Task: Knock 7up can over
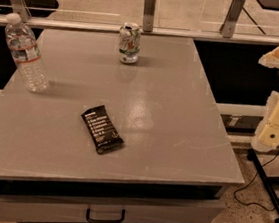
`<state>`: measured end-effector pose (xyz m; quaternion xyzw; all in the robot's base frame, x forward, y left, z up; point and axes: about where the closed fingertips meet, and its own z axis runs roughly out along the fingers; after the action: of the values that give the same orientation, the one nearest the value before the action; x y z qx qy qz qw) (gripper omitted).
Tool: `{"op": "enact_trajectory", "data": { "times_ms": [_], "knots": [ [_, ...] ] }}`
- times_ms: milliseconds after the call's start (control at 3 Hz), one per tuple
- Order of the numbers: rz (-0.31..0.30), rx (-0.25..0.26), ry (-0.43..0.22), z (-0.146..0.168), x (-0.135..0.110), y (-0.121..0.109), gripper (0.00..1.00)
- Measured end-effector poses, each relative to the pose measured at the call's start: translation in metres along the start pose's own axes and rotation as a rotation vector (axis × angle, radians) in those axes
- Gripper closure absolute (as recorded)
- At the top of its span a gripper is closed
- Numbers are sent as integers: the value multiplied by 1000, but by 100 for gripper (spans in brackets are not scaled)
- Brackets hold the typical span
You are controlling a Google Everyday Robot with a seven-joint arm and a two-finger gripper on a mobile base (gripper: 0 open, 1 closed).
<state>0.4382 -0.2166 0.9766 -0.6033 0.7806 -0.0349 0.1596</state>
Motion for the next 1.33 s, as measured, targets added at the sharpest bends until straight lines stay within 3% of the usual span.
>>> {"op": "enact_trajectory", "data": {
  "times_ms": [333,667,1000,1333],
  "knots": [
    [-8,10,-15,-1,-3,-3,0],
    [-54,14,-79,17,-26,-29,0],
    [-146,23,-195,44,-84,-76,0],
    [-216,71,-323,50,-155,-126,0]
  ]
}}
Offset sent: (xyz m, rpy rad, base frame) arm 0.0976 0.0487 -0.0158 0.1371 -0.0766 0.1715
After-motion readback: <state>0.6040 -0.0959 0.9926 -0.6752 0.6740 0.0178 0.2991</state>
